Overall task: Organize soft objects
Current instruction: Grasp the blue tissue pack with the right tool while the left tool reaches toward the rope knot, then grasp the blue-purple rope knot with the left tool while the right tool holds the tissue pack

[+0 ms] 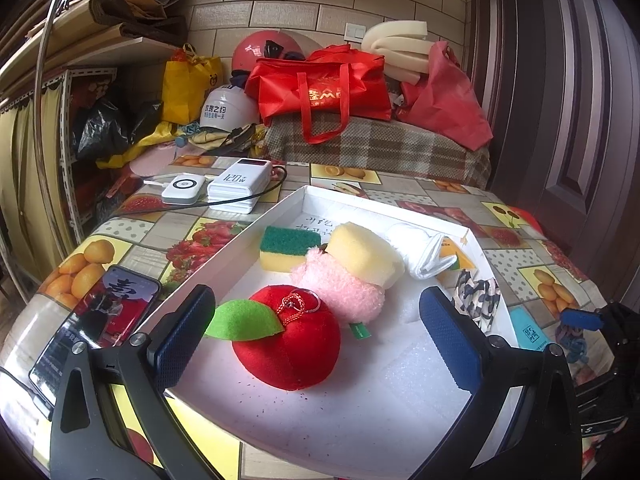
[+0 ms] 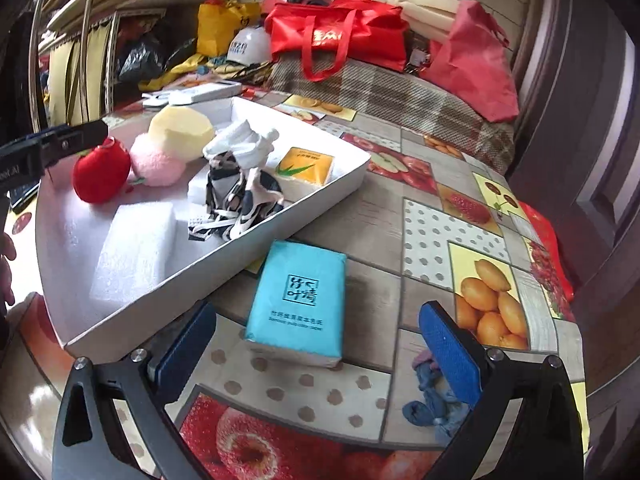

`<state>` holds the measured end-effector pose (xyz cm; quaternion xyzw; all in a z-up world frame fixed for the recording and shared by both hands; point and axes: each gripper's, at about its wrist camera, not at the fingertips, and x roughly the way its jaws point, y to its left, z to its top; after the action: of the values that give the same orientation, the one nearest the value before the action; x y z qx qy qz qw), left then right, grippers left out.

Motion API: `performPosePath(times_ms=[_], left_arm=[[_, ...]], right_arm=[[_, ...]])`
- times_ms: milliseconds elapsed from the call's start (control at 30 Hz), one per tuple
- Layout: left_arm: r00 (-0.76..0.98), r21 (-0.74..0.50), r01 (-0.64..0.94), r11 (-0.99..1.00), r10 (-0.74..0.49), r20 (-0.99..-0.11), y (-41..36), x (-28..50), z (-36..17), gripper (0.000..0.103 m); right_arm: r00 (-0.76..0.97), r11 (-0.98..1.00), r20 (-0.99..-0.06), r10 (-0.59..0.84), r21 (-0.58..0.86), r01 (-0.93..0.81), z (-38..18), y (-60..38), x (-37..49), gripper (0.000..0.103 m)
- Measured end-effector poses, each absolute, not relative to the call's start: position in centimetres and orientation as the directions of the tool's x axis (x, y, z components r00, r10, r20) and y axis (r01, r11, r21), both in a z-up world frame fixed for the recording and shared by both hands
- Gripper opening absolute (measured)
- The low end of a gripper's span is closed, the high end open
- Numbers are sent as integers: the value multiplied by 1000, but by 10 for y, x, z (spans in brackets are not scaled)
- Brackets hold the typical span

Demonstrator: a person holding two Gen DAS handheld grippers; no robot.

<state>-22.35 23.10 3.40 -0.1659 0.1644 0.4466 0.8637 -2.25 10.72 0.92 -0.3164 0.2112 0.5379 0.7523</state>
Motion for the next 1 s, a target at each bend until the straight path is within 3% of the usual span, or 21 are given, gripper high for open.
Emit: performPosePath(times_ms=[33,67,100,200,300,400,500,600,833,867,933,967,1000], left_arm=[[555,-136,-820,555,716,-423,229,-223,35,103],[566,-127,-812,569,716,-409,225,-222,36,103],[583,-120,-800,588,713,-390,219,-221,38,103],[668,-109,-725,680,656,-350,193,-211,43,103],[745,-75,-619,782,555,-371,158,-183,43,103],[779,-84,-496,864,400,-483,127,-130,35,103],[730,-113,-432,895,274,-626,113,-69,20,103],[674,-53,-422,905,274,-686,104,-19,11,102],[603,98,-382,919,329,-727,91,48,3,102],[582,106,-377,920,325,-746,92,56,-1,97],[597,70,-340,938,273,-755,95,62,-4,74],[604,68,-326,943,263,-752,94,63,-3,46],[613,75,-311,947,260,-746,90,62,-3,33]], right_arm=[[329,204,-677,658,-260,-944,3,114,-25,84],[320,185,-700,639,-264,-947,-3,120,-25,56],[311,178,-708,635,-257,-950,-3,120,-25,51],[295,202,-652,699,-216,-955,11,95,-18,49],[366,336,-538,760,-157,-929,32,42,6,49],[457,518,-502,734,-21,-855,36,-12,62,49],[492,643,-529,691,138,-754,27,-48,120,49],[468,653,-514,719,267,-709,23,-65,142,49],[418,602,-501,758,291,-743,23,-63,140,50],[414,598,-499,762,295,-745,23,-63,140,50],[408,591,-492,769,303,-748,23,-64,140,50],[408,589,-489,771,305,-749,23,-65,140,50],[407,587,-485,774,307,-749,23,-65,140,50]])
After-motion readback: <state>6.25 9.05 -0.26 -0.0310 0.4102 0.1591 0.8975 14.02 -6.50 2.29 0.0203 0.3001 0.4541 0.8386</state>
